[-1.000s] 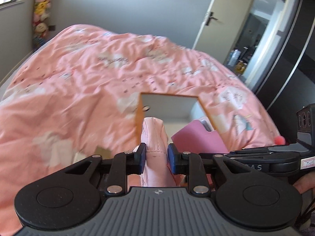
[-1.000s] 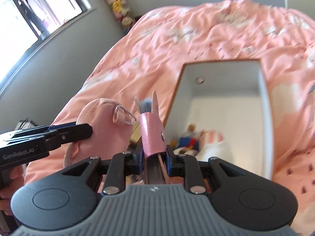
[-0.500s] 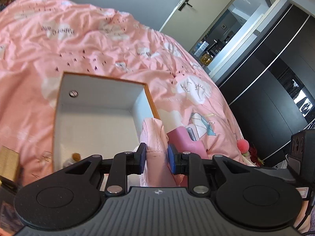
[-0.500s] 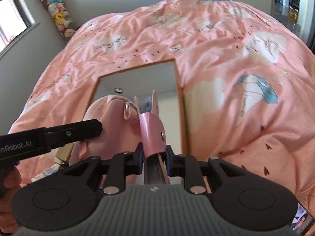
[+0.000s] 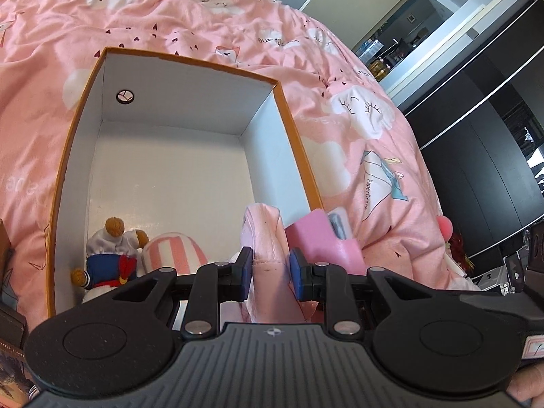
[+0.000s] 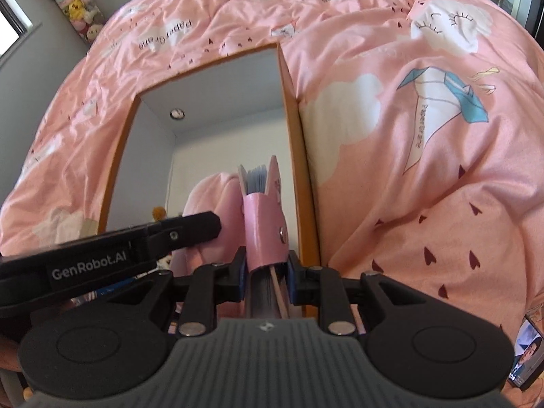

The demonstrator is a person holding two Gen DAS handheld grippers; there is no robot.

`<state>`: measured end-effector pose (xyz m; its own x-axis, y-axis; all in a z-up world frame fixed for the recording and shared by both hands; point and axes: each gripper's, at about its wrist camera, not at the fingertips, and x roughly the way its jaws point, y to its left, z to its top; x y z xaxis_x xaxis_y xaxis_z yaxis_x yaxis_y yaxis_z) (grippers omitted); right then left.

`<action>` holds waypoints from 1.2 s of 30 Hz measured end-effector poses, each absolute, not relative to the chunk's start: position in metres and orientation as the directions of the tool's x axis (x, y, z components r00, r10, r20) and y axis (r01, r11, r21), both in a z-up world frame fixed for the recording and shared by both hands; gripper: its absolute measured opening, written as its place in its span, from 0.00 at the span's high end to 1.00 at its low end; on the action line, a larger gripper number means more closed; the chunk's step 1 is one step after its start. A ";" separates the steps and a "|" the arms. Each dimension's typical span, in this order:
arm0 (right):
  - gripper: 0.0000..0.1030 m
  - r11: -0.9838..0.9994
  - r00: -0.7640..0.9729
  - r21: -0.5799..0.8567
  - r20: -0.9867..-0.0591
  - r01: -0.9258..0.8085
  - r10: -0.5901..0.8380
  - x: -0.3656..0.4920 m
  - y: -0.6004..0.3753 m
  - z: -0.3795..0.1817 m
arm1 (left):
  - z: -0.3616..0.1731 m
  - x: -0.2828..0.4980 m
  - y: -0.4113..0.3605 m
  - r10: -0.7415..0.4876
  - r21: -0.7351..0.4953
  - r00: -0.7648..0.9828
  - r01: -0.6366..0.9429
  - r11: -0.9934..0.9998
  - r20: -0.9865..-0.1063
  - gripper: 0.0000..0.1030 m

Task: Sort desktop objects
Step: 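Carry the pink pouch and card holder into the shoebox with both grippers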

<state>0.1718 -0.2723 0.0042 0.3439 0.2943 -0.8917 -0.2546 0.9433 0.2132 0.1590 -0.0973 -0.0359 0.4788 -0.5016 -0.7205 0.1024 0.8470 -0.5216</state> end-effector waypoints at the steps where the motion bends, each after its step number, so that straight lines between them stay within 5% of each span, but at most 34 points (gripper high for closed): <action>1: 0.75 0.942 0.333 0.209 -0.897 -0.262 0.291 0.172 -0.270 0.002 | -0.037 0.158 -0.097 -0.501 -0.520 0.476 0.103 0.848 -0.723 0.75; 15: 0.64 0.909 0.275 0.058 -0.943 -0.412 0.185 0.175 -0.248 0.002 | -0.059 0.166 -0.103 -0.513 -0.527 0.423 0.095 0.845 -0.747 0.74; 36: 0.66 0.880 0.275 0.041 -0.942 -0.473 0.192 0.172 -0.246 -0.003 | -0.074 0.171 -0.122 -0.480 -0.480 0.397 0.107 0.871 -0.782 0.71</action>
<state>0.1717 -0.2465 -0.0026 0.2750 0.1922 -0.9421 -0.4731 0.8801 0.0414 0.1706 -0.1223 -0.0740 0.3970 -0.4800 -0.7823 0.1072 0.8708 -0.4798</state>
